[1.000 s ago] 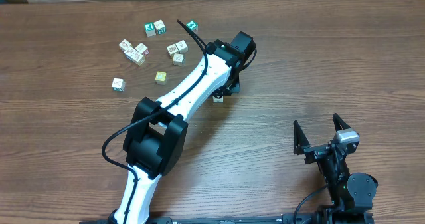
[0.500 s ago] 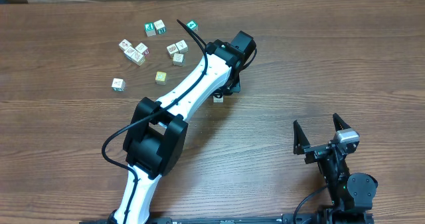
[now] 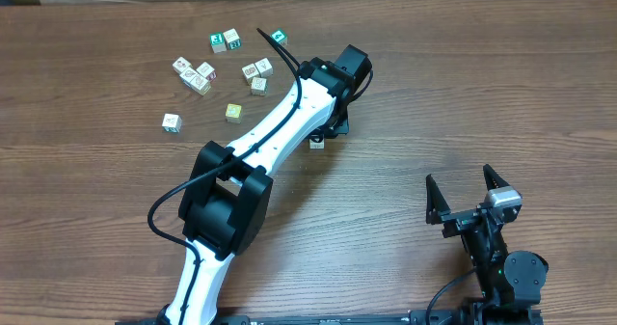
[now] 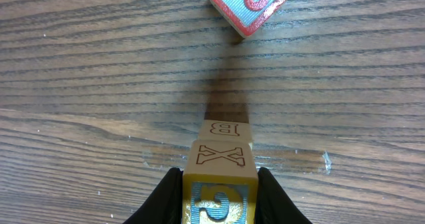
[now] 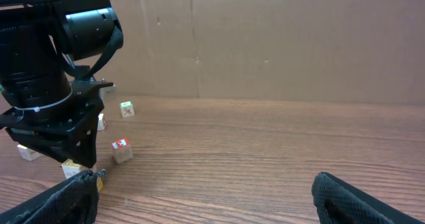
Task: Form a tower
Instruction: 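Lower the yellow block onto the B block and align it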
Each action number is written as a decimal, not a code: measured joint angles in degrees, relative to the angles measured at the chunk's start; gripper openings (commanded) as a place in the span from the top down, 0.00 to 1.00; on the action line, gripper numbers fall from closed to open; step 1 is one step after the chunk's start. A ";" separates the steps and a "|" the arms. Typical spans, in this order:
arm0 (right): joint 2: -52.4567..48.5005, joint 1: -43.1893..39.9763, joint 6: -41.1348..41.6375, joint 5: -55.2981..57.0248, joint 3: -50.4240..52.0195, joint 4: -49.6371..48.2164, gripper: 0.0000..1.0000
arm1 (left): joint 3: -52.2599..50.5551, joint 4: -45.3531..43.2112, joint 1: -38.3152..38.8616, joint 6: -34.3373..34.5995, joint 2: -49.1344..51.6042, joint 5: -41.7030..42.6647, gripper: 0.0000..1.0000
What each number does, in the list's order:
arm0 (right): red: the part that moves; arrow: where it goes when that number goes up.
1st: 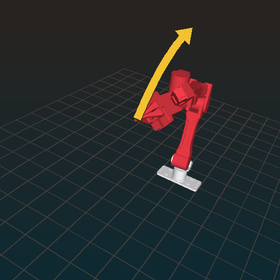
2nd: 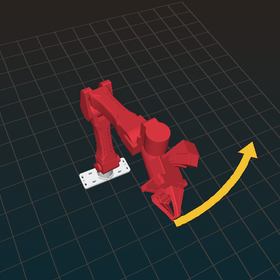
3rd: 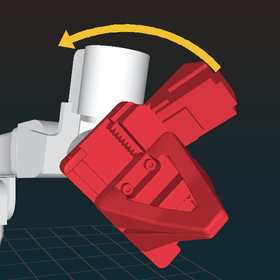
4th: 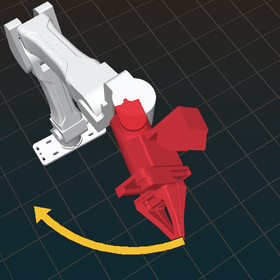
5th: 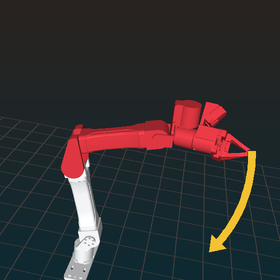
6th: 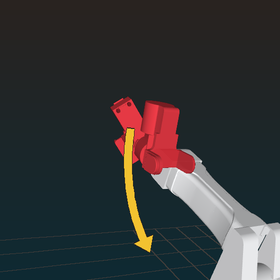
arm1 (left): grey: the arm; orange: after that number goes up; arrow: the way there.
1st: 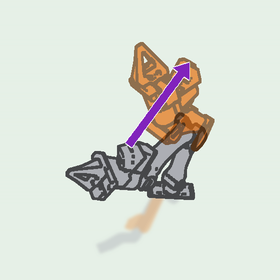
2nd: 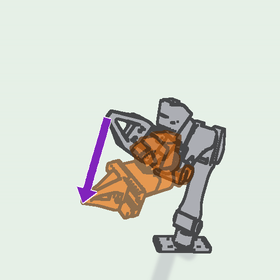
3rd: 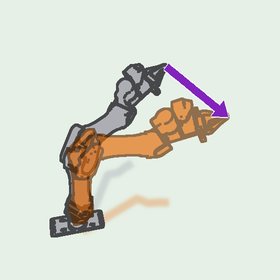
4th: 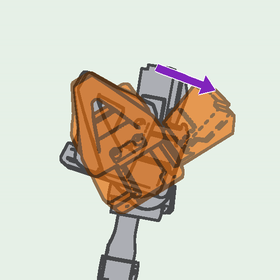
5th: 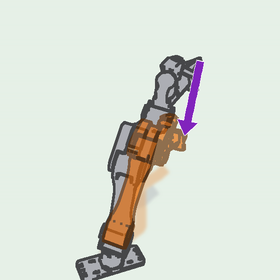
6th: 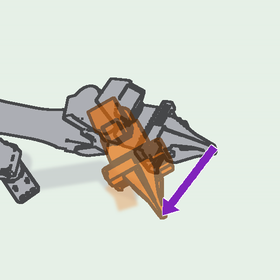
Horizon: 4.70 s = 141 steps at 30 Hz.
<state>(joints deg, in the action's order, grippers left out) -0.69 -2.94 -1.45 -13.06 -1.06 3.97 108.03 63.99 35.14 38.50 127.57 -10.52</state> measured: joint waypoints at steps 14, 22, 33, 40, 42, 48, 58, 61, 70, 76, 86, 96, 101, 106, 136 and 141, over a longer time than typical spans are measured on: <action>0.00 -0.02 -0.02 0.00 0.00 0.00 0.00 | 0.00 0.00 0.00 -0.11 0.00 0.00 0.75; 0.00 -0.02 -0.04 0.00 0.00 0.02 0.00 | 0.00 -0.04 0.00 -0.11 0.00 0.00 0.75; 0.00 -0.02 -0.02 0.00 0.00 0.02 0.00 | 0.00 -0.09 0.00 -0.11 0.00 0.00 0.71; 0.02 -0.02 -0.04 0.00 0.00 0.02 0.00 | 0.00 -0.33 0.00 -0.11 0.00 0.00 0.70; 0.02 -0.02 -0.02 0.00 0.00 0.02 0.00 | 0.00 -0.39 0.00 -0.11 0.00 0.00 0.69; 0.02 -0.02 -0.04 0.00 0.00 0.00 0.00 | 0.00 -0.39 0.00 -0.11 0.00 0.02 0.67; 0.00 -0.02 -0.02 -0.02 0.00 0.02 0.00 | 0.00 -0.39 0.00 -0.11 0.00 0.00 0.72; 0.00 -0.02 -0.04 0.00 0.00 0.04 0.00 | 0.00 -0.39 0.00 -0.11 0.00 0.00 0.74; 0.00 -0.02 -0.02 0.00 0.00 0.00 0.00 | 0.00 -0.37 0.00 -0.17 0.00 -0.02 0.81; 0.00 -0.02 -0.02 -0.02 0.00 0.00 0.00 | 0.00 -0.26 0.00 -0.37 0.00 -0.02 0.80; 0.00 -0.02 -0.07 -0.02 0.00 0.04 0.00 | 0.00 0.15 -0.02 -0.39 0.00 0.00 0.81; 0.00 -0.02 -0.02 -0.02 0.00 0.02 0.00 | 0.11 0.81 -0.04 -0.79 -0.02 0.02 0.82; 0.02 -0.02 -0.02 -0.02 0.00 0.02 0.00 | 0.35 2.10 -0.04 -0.79 -0.02 0.24 0.83; 0.00 0.00 -0.04 0.00 0.00 0.02 0.00 | 0.44 2.32 -0.04 -0.79 -0.02 0.44 0.85; 0.00 -0.02 -0.07 0.00 0.00 0.02 0.00 | 0.44 2.16 -0.37 -4.26 -0.02 0.68 0.84; 0.00 -0.02 -0.04 0.00 0.00 0.02 0.00 | 0.44 2.16 -0.37 -4.59 -0.02 0.70 0.85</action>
<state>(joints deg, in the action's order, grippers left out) -0.69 -2.96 -1.50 -13.06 -1.06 3.99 108.47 66.15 34.76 33.91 127.55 -9.82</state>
